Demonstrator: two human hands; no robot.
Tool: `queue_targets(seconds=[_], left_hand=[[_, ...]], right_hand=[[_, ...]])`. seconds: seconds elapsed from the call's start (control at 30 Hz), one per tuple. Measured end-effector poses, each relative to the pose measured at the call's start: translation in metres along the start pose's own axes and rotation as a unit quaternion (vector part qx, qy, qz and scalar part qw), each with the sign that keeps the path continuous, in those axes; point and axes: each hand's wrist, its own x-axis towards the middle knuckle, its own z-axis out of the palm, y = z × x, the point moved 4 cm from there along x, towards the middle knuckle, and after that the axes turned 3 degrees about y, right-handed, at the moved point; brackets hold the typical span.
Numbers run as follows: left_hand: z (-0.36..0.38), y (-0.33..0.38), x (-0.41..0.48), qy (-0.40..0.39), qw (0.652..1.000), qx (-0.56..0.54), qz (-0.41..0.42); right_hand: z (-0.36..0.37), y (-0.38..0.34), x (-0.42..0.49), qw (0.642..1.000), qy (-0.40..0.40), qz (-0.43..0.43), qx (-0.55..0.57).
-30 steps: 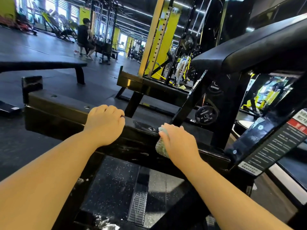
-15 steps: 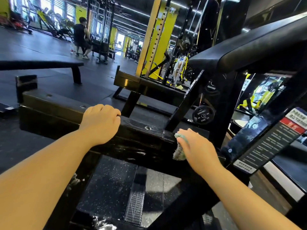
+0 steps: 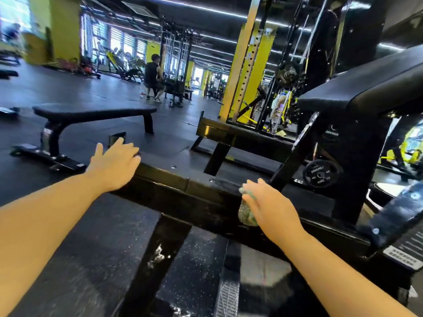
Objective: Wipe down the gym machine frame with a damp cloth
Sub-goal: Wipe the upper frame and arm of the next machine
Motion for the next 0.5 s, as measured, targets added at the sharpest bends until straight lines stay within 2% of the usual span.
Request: queue_targets(seconds=[0.1,0.2,0.33,0.4,0.5], left_hand=[[0.007,0.0,0.0,0.042,0.998,-0.027,0.04],[0.007,-0.004,0.0,0.064,0.993,-0.082,0.046],[0.017,-0.014,0.002,0.061,0.995,-0.058,0.056],[0.019,-0.015,0.0,0.075,0.995,-0.047,0.053],[0.019,-0.014,-0.001,0.093,0.992,-0.057,0.064]], right_hand=[[0.0,-0.03,0.011,0.999,0.034,0.015,-0.031],[0.009,-0.094,0.046,0.996,0.041,-0.03,-0.069],[0.032,-0.167,0.099,0.991,0.084,-0.094,-0.053],[0.036,-0.175,0.107,0.988,0.085,-0.123,-0.037],[0.03,-0.136,0.084,0.989,0.063,-0.126,-0.053]])
